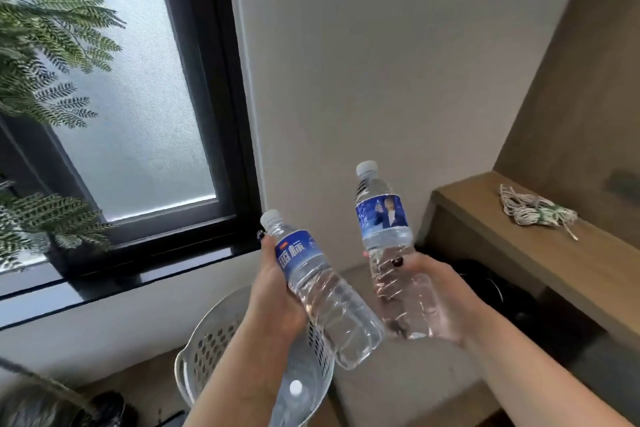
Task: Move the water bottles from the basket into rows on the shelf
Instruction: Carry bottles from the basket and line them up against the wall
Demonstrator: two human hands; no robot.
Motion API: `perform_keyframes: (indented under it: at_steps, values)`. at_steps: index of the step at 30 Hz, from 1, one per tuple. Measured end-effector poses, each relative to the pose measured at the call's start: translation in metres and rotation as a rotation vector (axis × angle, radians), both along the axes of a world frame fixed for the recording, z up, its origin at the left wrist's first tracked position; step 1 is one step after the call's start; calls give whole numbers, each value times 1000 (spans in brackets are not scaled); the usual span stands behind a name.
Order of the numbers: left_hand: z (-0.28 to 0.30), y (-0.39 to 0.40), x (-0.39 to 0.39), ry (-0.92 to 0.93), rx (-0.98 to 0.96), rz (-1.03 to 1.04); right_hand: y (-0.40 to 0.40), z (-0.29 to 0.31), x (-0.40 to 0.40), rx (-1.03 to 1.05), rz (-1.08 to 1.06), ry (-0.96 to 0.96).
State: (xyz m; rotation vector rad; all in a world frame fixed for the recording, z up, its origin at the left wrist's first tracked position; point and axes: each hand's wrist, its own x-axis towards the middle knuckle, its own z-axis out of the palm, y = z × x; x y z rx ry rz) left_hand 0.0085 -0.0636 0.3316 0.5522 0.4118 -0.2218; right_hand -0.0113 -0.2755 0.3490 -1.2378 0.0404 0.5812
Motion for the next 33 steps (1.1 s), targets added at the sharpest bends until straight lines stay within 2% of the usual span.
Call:
perform_keyframes:
  at_steps: [5, 9, 14, 19, 25, 30, 33]
  values:
    - [2, -49, -2, 3, 60, -199, -41, 2, -38, -1, -98, -149]
    - [3, -101, -4, 40, 55, -344, -86, -6, -63, 54, -226, -82]
    - [2, -170, -6, 59, 84, -488, -134, 12, -78, 17, -412, 76]
    - [8, -250, -10, 36, 79, -623, -213, -14, -105, 150, -584, 80]
    - [1, -360, -18, 68, 86, -709, -307, -11, -140, 120, -648, -9]
    - [-13, -436, -25, 55, 89, -761, -380, -18, -161, 72, -740, 35]
    - [-16, -473, -29, 52, 99, -788, -407, -19, -167, 117, -801, 100]
